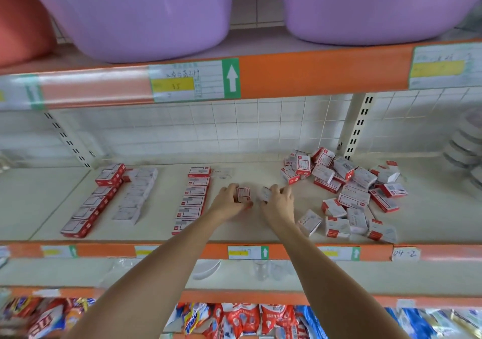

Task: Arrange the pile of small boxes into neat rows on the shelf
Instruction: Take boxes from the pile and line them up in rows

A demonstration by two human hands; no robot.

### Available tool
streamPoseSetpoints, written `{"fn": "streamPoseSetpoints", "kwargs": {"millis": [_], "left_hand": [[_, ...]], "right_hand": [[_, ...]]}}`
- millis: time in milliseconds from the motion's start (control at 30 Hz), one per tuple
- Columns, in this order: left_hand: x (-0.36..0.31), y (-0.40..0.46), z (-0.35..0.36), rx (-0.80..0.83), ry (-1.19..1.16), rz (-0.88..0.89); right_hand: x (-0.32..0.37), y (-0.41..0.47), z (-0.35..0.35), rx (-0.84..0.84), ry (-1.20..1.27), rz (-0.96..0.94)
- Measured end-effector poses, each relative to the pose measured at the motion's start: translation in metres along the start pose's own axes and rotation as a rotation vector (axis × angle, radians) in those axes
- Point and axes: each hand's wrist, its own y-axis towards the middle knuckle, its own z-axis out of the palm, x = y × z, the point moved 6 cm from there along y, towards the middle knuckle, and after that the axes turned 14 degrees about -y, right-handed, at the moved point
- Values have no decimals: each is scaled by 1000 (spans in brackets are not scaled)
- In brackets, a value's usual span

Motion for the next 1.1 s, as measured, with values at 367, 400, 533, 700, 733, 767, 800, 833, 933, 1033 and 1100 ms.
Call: {"fn": "streamPoseSetpoints", "kwargs": {"millis": [367, 400, 533, 700, 733, 767, 800, 833, 933, 1033, 1100], "left_hand": [[3, 4, -7, -25, 11, 119], [5, 4, -9, -31, -3, 120], [10, 4, -13, -36, -43, 124], [10, 1, -10, 11, -35, 148], [10, 2, -11, 17, -32, 150], [10, 2, -12, 21, -27, 151], [9, 2, -13, 24, -22, 152], [9, 2, -14, 27, -21, 151], [8, 1, -14, 19, -21, 163], [6, 1, -14, 1, -25, 179], [5, 1, -14, -8, -29, 185]], "right_hand": [[-14, -7, -1, -138, 161, -138], [-14, -8, -1, -141, 167, -142], [-14, -7, -1, -154, 200, -157], [-12, -8, 1, -147, 198, -200], [-12, -8, 2, -147, 196, -206], [-11, -7, 2, -146, 196, -210], [-11, -7, 2, -144, 197, -213], [-11, -7, 2, -144, 201, -216], [-11, -8, 0, -151, 221, -220], [-10, -9, 0, -144, 233, -216], [-10, -10, 0, -135, 227, -219]]}}
